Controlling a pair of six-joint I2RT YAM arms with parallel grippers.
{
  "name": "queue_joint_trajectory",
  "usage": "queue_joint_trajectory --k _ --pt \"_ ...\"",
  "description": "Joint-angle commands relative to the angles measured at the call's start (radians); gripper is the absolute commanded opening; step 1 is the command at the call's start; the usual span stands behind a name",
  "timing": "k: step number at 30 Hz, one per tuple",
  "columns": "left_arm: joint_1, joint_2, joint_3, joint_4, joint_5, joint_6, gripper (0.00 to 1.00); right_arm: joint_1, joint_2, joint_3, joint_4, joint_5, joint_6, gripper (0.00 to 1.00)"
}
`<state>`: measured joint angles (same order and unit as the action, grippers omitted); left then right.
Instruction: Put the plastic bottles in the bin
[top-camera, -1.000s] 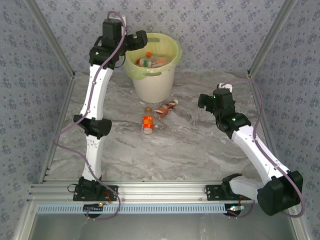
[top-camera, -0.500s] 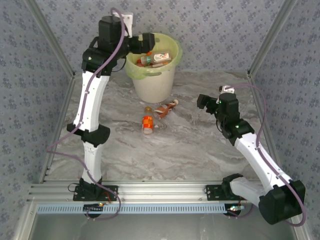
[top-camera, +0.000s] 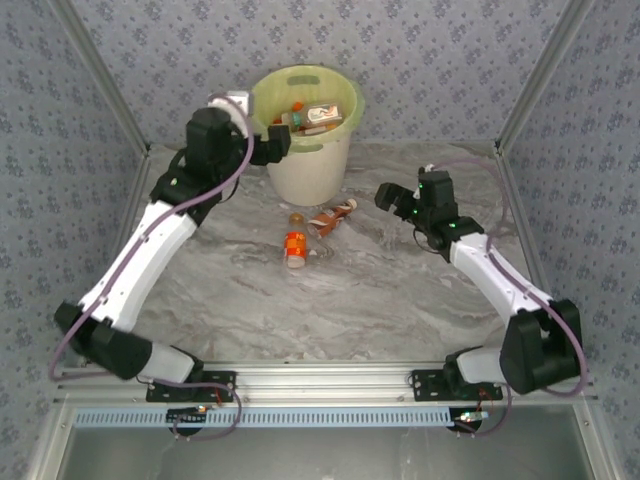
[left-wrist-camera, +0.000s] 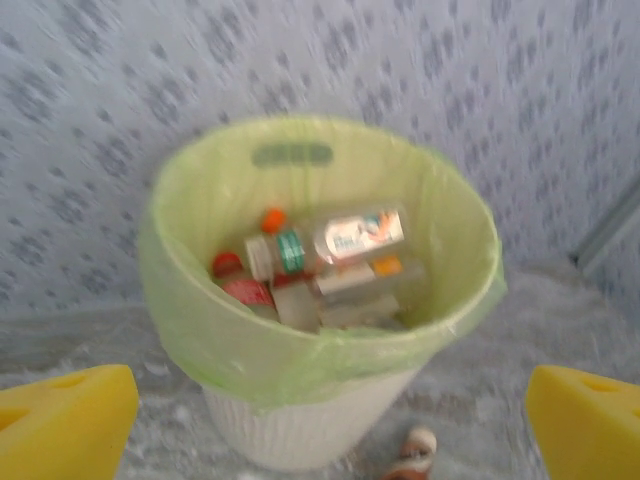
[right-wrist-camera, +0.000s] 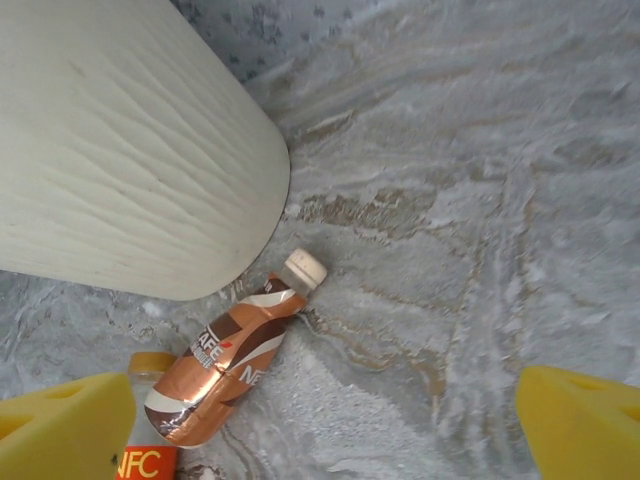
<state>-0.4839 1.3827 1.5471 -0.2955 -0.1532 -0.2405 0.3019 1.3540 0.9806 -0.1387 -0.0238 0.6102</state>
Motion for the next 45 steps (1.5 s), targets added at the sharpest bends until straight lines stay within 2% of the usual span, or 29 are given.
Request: queue_joint_trajectory --k 1,6,10,12,18,21,24,30,35,40,45 --pt "0.015 -0.084 -0.119 0.237 -0.108 -0.067 0.99 0.028 0.066 0.049 0.002 -0.042 0.127 1.00" --pt "0.033 -0.170 -0.281 0.191 -0.169 -0.178 0.99 0.084 0.173 0.071 0.056 -0.065 0.173 1.00" --pt "0.067 -0.230 -0.400 0.107 -0.171 -0.271 1.00 0.147 0.279 0.188 -0.072 0.017 0.204 1.00" --pt "0.087 -0.250 -0.446 0.056 -0.171 -0.313 1.00 0.167 0.337 0.259 -0.117 0.018 0.219 1.00" --pt "0.119 -0.290 -0.596 -0.042 -0.188 -0.457 0.99 0.225 0.456 0.331 -0.077 0.001 0.272 1.00" --pt "0.119 -0.306 -0.648 -0.070 -0.205 -0.509 0.99 0.245 0.521 0.413 -0.152 0.048 0.301 1.00" --pt "0.119 -0.327 -0.689 -0.055 -0.193 -0.512 0.99 0.265 0.577 0.452 -0.187 0.090 0.355 1.00" --pt "0.122 -0.340 -0.716 -0.047 -0.230 -0.529 1.00 0.275 0.707 0.561 -0.227 0.032 0.379 1.00" --pt "0.123 -0.324 -0.718 -0.049 -0.233 -0.531 1.00 0.300 0.730 0.580 -0.275 0.167 0.407 1.00" --pt "0.125 -0.295 -0.720 -0.045 -0.223 -0.531 0.99 0.302 0.767 0.624 -0.353 0.206 0.373 0.83" --pt "0.125 -0.262 -0.707 -0.051 -0.204 -0.536 1.00 0.300 0.787 0.623 -0.380 0.202 0.352 0.81"
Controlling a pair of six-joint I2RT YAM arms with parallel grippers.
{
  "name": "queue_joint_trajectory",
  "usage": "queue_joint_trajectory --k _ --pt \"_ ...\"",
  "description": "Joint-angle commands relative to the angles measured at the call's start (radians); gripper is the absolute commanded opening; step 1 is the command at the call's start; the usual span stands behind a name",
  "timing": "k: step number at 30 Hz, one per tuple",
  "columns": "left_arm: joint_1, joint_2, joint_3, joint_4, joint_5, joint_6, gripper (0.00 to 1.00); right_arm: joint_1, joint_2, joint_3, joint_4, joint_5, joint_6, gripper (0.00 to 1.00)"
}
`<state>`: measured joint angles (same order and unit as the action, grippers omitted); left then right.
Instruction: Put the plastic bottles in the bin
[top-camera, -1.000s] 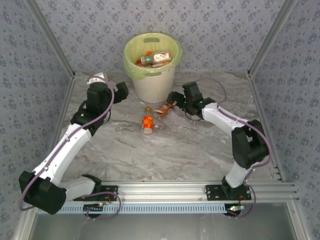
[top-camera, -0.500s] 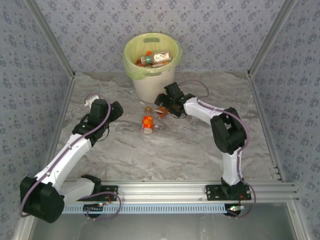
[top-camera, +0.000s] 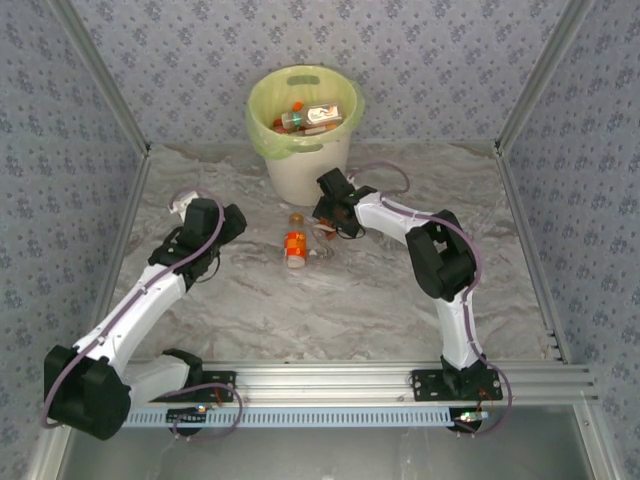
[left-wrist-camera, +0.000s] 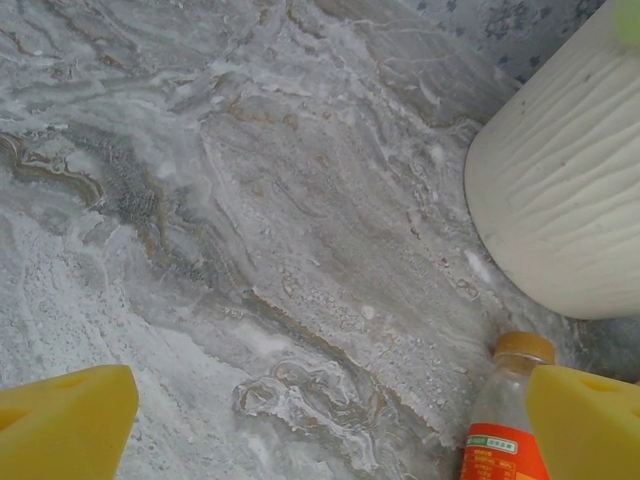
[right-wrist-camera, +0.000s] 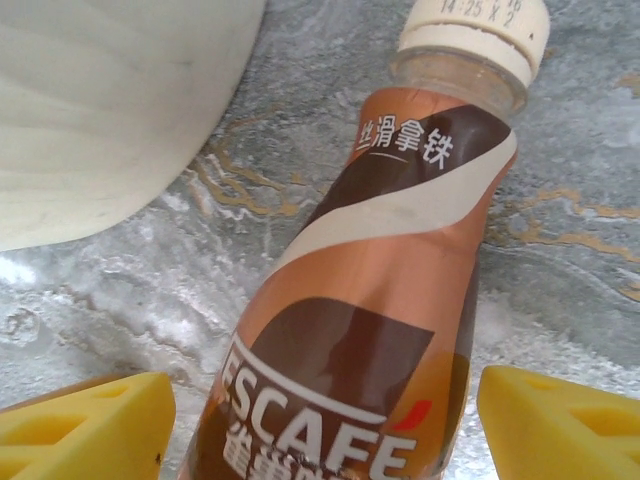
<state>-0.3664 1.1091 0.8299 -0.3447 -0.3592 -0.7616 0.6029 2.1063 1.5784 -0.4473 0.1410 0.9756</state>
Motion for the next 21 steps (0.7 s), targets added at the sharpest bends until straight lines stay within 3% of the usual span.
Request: queue_joint_trajectory --k 1,7,11,15,21 --pt "0.007 0.015 0.011 0.000 0.005 -0.017 0.99 0.000 0.033 0.021 -0.078 0.042 -0.017 0.82" --pt "0.007 0.029 0.008 0.015 0.026 -0.016 1.00 -0.006 0.028 -0.021 -0.053 0.002 -0.030 0.77" --pt "0.007 0.040 0.002 0.040 0.049 0.015 1.00 -0.010 -0.014 -0.073 -0.038 0.040 -0.026 0.64" --pt "0.007 0.041 -0.009 0.079 0.086 0.051 1.00 -0.018 -0.113 -0.165 0.015 0.090 -0.054 0.52" --pt "0.009 0.073 0.002 0.093 0.173 0.071 0.99 -0.028 -0.341 -0.339 0.126 0.172 -0.133 0.45"
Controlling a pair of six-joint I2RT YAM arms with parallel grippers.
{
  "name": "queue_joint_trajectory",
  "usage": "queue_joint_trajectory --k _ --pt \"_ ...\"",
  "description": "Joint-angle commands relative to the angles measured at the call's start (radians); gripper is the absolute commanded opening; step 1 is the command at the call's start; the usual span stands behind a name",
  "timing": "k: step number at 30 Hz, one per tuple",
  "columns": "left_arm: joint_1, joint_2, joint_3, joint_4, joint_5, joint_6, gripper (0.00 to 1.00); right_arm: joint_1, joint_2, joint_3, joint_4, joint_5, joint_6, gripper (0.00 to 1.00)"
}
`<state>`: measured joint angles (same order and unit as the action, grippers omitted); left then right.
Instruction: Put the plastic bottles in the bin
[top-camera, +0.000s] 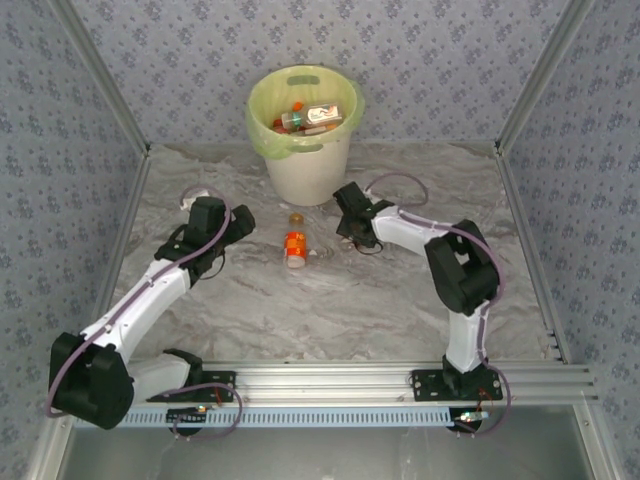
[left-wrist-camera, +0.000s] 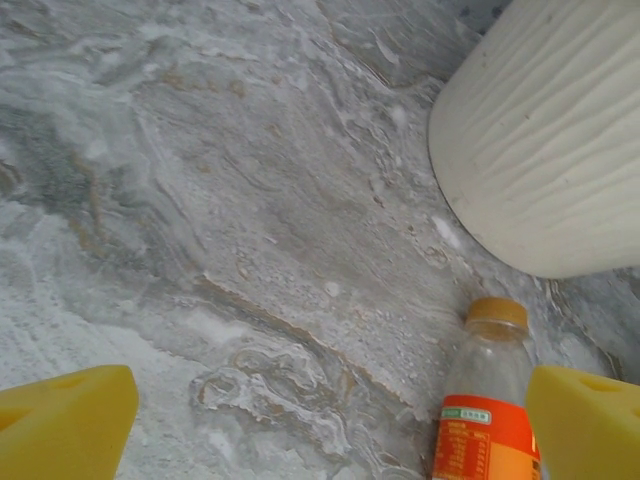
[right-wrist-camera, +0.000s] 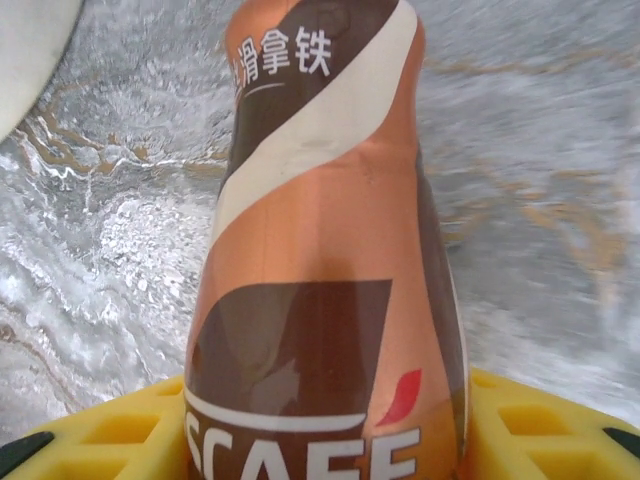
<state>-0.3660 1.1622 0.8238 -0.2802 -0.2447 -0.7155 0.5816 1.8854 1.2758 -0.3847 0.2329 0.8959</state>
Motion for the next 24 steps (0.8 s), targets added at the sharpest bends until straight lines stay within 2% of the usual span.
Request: queue_joint_trajectory --k 1,3,5,7,9,13,19,24 --pt "0.009 0.033 0.013 0.030 0.075 0.019 0.99 -0.010 -0.157 -0.059 0.078 0.090 -0.071 0.45" --pt "0.009 0.056 0.020 0.039 0.112 0.017 1.00 -0.012 -0.218 -0.075 0.101 0.100 -0.114 0.42" --pt "0.009 0.082 0.027 0.055 0.151 0.017 0.99 -0.013 -0.272 -0.108 0.103 0.124 -0.155 0.34" --pt "0.008 0.107 0.037 0.060 0.176 0.009 0.99 -0.025 -0.322 -0.111 0.109 0.128 -0.194 0.19" --pt "0.007 0.125 0.046 0.064 0.192 0.006 1.00 -0.052 -0.361 -0.110 0.133 0.075 -0.246 0.00" --pt "0.007 0.138 0.053 0.073 0.205 0.001 1.00 -0.078 -0.416 -0.092 0.149 0.039 -0.325 0.00" --pt "0.007 0.138 0.048 0.072 0.203 0.000 0.99 -0.096 -0.419 0.057 0.167 0.015 -0.467 0.00" --pt "0.007 0.138 0.041 0.064 0.203 -0.010 0.99 -0.132 -0.374 0.138 0.275 -0.126 -0.546 0.00"
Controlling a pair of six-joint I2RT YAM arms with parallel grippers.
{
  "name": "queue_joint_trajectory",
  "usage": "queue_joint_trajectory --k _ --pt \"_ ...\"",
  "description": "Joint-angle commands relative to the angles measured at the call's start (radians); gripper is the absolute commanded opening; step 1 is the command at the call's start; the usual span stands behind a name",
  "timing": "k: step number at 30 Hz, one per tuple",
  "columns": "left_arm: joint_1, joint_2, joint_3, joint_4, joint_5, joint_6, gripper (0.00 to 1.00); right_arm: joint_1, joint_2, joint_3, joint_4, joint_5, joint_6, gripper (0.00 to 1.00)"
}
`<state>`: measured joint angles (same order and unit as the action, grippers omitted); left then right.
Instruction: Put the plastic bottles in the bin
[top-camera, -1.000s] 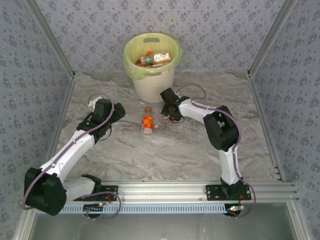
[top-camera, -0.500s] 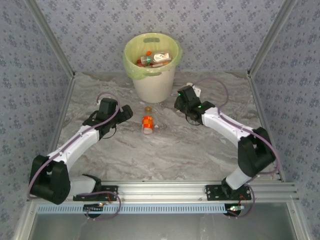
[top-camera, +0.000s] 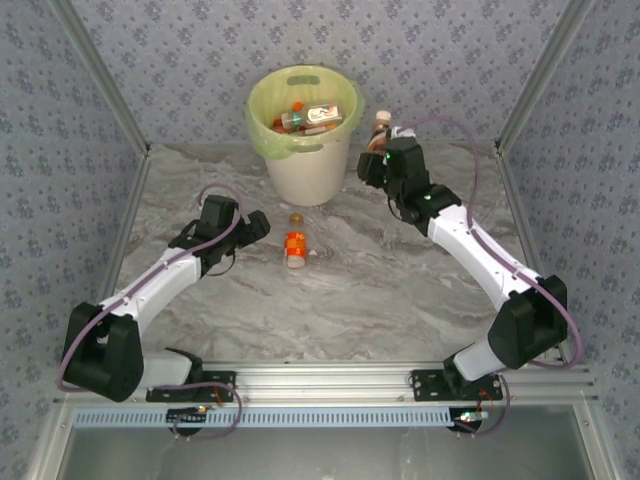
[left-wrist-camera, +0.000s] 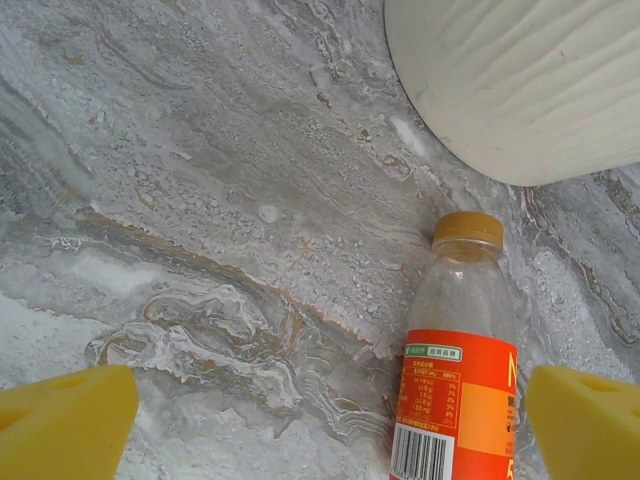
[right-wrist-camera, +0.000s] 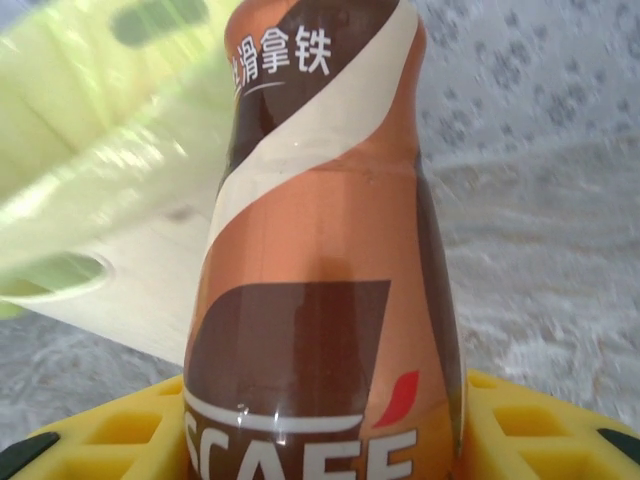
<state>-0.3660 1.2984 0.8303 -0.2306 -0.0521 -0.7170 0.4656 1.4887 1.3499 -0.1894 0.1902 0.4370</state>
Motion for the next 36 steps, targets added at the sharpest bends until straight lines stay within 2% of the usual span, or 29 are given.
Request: queue_joint_trajectory --k 1,7,9,13,22,24,25,26,27,28,29,36 --pt "0.007 -0.002 0.031 0.020 0.017 -0.007 0.99 -0.016 0.037 0.087 0.089 -0.102 -0.114 0.00" --pt "0.007 -0.026 0.019 0.027 0.030 0.005 0.99 -0.022 0.136 0.278 0.031 -0.212 -0.144 0.00" --pt "0.007 -0.033 0.015 0.027 0.036 0.013 0.99 -0.022 0.175 0.330 0.041 -0.271 -0.164 0.00" --pt "0.007 -0.042 0.002 0.039 0.061 0.020 0.99 -0.016 0.265 0.438 0.062 -0.313 -0.158 0.00" --pt "0.007 -0.057 -0.040 0.053 0.092 -0.004 1.00 -0.023 0.510 0.762 0.016 -0.295 -0.139 0.01" --pt "0.007 -0.062 -0.045 0.052 0.092 -0.004 0.99 -0.024 0.550 0.824 -0.009 -0.295 -0.131 0.15" --pt "0.007 -0.064 -0.046 0.049 0.094 -0.004 0.99 -0.023 0.566 0.853 -0.027 -0.298 -0.125 0.29" --pt "0.007 -0.066 -0.048 0.048 0.094 -0.002 1.00 -0.022 0.574 0.871 -0.043 -0.294 -0.120 0.44" --pt "0.007 -0.068 -0.050 0.047 0.095 -0.001 1.00 -0.021 0.576 0.878 -0.052 -0.286 -0.119 0.64" --pt "0.007 -0.069 -0.051 0.047 0.095 0.000 0.99 -0.019 0.573 0.881 -0.061 -0.273 -0.121 0.91" --pt "0.007 -0.070 -0.053 0.048 0.096 0.000 1.00 -0.019 0.565 0.881 -0.072 -0.258 -0.124 1.00" --pt "0.007 -0.046 -0.051 0.066 0.128 0.007 0.99 -0.016 0.440 0.763 -0.077 -0.201 -0.173 1.00"
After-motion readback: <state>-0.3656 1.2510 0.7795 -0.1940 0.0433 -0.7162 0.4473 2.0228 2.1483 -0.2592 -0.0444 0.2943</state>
